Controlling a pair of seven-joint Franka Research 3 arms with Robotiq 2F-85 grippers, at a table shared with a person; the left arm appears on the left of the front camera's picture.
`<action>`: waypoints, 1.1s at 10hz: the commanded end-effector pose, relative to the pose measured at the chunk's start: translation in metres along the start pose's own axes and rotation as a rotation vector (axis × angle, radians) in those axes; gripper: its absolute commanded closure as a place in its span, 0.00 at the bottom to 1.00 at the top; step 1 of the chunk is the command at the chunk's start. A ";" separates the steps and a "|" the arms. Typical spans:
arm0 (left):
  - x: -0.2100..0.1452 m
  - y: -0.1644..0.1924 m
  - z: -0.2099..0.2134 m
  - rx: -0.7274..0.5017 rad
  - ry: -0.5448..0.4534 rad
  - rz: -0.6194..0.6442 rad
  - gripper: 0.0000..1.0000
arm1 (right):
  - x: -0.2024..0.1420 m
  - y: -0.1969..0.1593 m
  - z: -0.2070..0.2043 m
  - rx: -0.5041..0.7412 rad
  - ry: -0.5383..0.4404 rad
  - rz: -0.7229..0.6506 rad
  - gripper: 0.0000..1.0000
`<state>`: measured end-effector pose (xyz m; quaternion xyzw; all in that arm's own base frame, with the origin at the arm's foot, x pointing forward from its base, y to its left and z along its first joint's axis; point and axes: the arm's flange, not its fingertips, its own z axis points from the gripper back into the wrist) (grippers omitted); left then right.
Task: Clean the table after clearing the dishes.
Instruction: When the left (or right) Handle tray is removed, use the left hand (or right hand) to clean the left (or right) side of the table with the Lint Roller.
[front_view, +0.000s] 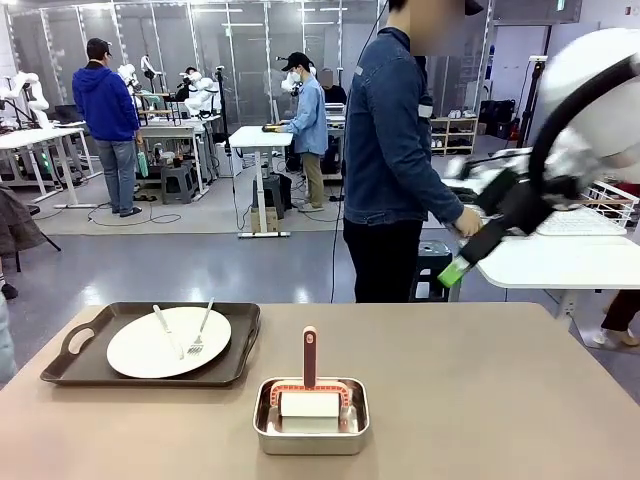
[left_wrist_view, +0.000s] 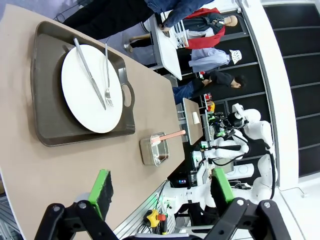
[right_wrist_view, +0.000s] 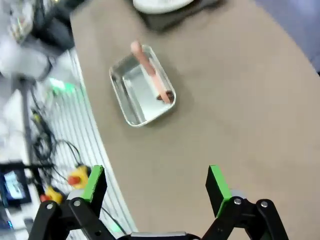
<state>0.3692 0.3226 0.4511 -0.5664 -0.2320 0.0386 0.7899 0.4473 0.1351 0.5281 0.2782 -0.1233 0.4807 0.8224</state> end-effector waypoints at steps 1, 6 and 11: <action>-0.001 -0.001 0.001 0.002 0.001 -0.002 0.00 | 0.019 -0.012 -0.040 -0.130 0.102 0.179 0.00; -0.001 -0.001 0.001 0.002 0.001 -0.002 0.00 | 0.053 0.018 -0.101 -0.156 0.238 0.319 0.00; -0.001 -0.001 0.001 0.002 0.001 -0.002 0.00 | 0.053 0.018 -0.101 -0.156 0.238 0.319 0.00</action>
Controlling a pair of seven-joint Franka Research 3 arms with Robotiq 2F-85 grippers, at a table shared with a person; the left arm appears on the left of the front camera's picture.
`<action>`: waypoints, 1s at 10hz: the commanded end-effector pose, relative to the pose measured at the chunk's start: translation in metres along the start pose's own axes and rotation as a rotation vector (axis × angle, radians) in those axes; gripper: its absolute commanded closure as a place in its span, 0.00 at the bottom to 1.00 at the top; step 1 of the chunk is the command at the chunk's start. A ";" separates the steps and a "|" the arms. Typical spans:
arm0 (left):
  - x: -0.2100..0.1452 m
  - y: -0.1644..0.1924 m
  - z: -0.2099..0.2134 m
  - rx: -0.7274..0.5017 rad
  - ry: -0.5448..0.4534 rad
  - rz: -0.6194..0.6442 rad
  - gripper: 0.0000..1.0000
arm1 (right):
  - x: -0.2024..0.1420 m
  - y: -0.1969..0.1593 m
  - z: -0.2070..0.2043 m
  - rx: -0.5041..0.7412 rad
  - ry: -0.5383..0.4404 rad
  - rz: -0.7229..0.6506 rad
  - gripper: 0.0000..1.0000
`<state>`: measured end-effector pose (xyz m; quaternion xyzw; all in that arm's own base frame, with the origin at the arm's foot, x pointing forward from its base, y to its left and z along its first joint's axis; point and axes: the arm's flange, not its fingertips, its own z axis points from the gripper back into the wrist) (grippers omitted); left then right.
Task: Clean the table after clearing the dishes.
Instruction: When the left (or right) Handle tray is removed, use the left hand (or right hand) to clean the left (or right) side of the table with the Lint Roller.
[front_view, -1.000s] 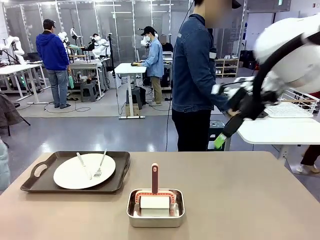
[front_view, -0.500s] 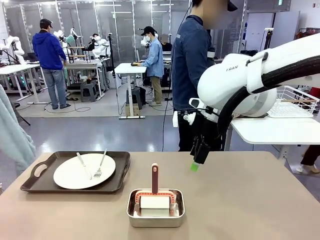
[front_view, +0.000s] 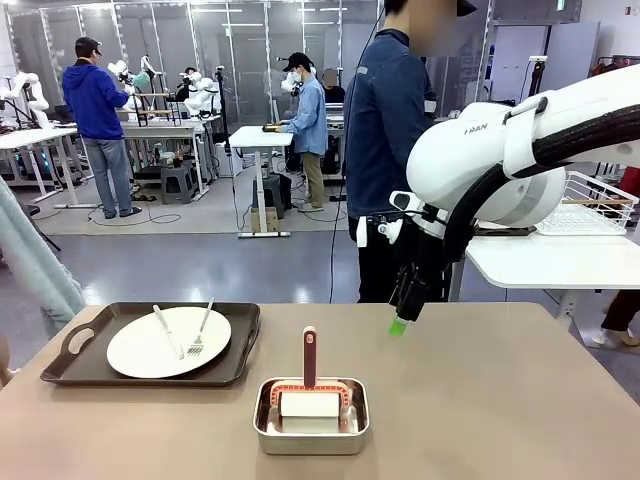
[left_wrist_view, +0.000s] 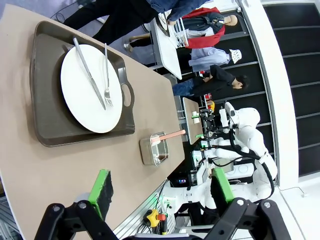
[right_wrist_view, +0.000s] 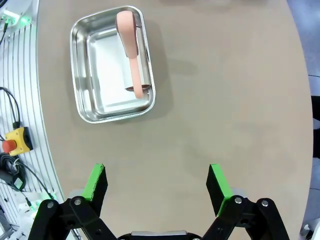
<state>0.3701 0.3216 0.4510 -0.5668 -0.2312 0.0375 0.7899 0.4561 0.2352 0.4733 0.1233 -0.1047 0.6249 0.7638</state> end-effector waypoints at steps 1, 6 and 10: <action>-0.001 -0.001 0.003 0.003 -0.002 -0.001 0.00 | 0.003 0.004 0.002 0.013 -0.011 -0.004 0.00; -0.001 -0.001 0.003 0.003 -0.002 -0.001 0.00 | 0.071 0.002 -0.030 -0.001 0.141 0.166 0.00; -0.001 -0.001 0.003 0.003 -0.002 -0.001 0.00 | 0.117 0.005 -0.061 0.056 0.202 0.215 0.00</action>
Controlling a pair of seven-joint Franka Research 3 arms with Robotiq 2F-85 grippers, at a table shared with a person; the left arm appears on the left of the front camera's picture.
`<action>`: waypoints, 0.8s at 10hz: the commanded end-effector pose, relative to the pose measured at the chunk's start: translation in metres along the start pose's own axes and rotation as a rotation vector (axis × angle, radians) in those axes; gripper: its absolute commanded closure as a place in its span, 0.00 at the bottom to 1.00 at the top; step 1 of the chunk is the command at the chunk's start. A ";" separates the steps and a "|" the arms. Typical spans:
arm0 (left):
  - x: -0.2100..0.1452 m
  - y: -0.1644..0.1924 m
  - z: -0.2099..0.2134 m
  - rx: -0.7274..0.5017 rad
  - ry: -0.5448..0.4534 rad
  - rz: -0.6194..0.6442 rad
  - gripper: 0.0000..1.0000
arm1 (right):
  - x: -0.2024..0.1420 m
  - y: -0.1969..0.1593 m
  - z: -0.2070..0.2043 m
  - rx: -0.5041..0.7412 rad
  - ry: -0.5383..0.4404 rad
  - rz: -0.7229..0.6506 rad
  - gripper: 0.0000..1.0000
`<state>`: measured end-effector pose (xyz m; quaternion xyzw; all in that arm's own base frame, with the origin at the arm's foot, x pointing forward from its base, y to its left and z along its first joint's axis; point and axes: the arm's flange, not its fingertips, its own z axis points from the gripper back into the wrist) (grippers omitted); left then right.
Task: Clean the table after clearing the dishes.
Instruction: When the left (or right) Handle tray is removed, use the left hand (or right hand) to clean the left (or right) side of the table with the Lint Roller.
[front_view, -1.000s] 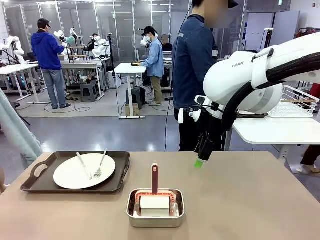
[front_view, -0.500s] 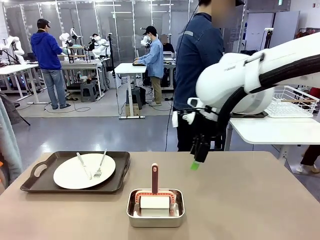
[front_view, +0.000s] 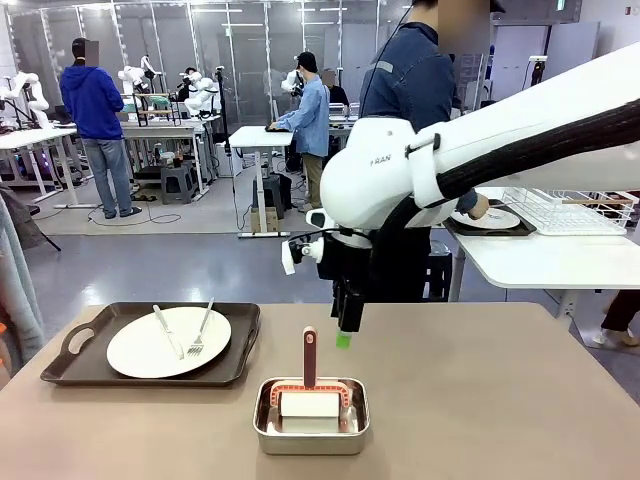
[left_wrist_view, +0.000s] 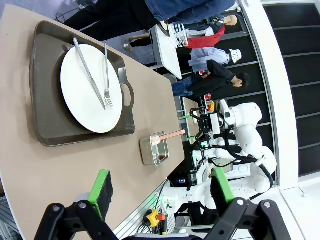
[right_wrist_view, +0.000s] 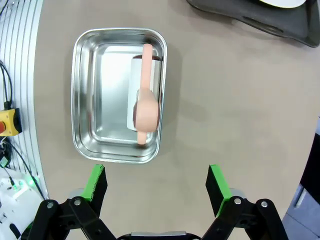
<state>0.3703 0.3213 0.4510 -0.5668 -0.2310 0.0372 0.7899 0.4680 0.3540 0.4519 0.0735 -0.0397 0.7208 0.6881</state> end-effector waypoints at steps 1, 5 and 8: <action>-0.001 -0.001 0.003 0.003 -0.002 -0.001 0.00 | 0.019 -0.007 -0.006 0.024 0.031 -0.010 0.00; -0.001 -0.001 0.003 0.003 -0.002 -0.001 0.00 | 0.047 -0.001 -0.032 0.003 0.112 -0.057 0.00; -0.001 -0.001 0.003 0.003 -0.002 -0.001 0.00 | 0.055 0.003 -0.051 -0.026 0.154 -0.096 0.00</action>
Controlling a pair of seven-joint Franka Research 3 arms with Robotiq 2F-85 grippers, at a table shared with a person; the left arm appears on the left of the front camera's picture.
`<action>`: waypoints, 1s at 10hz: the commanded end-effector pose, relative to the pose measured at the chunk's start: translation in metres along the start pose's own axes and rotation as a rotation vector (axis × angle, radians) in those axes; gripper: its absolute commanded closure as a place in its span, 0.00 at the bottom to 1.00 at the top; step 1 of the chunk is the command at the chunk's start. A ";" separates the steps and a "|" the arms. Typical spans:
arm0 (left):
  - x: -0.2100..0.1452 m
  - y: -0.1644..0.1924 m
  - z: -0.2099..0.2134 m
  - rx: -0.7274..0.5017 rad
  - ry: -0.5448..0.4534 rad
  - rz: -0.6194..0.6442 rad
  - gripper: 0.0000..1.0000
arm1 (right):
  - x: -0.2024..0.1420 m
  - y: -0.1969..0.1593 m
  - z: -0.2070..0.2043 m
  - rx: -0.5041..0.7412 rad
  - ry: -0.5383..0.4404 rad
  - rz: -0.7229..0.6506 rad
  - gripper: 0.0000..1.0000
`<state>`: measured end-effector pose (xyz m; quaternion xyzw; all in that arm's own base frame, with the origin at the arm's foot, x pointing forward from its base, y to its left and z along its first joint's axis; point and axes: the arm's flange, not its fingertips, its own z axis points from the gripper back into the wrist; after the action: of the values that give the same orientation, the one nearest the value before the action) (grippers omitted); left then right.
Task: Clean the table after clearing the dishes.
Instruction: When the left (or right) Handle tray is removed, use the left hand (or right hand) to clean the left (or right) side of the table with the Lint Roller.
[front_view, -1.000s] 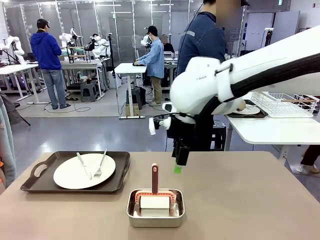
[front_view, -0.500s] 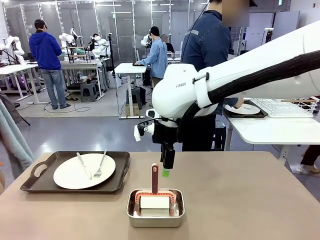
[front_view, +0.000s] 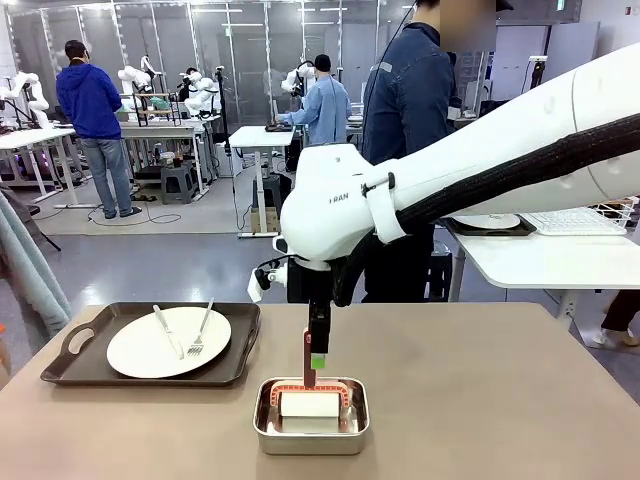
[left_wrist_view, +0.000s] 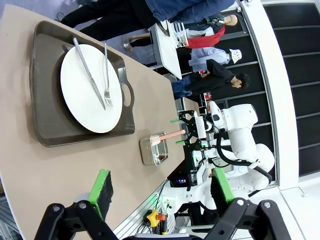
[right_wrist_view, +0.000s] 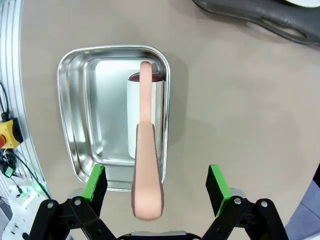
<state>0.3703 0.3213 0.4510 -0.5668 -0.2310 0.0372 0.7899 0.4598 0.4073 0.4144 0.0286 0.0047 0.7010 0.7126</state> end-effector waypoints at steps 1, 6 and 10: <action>-0.001 -0.001 0.003 0.003 -0.002 -0.001 0.00 | 0.012 0.001 -0.009 -0.016 0.042 -0.026 0.00; -0.001 -0.001 0.003 0.003 -0.002 -0.001 0.00 | 0.017 0.007 -0.007 -0.026 0.030 -0.026 0.08; -0.001 -0.001 0.003 0.003 -0.002 -0.001 0.00 | 0.014 0.014 0.017 -0.067 -0.001 -0.013 0.12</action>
<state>0.3703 0.3213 0.4510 -0.5668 -0.2310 0.0372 0.7899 0.4520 0.4239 0.4268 0.0137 -0.0082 0.7035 0.7105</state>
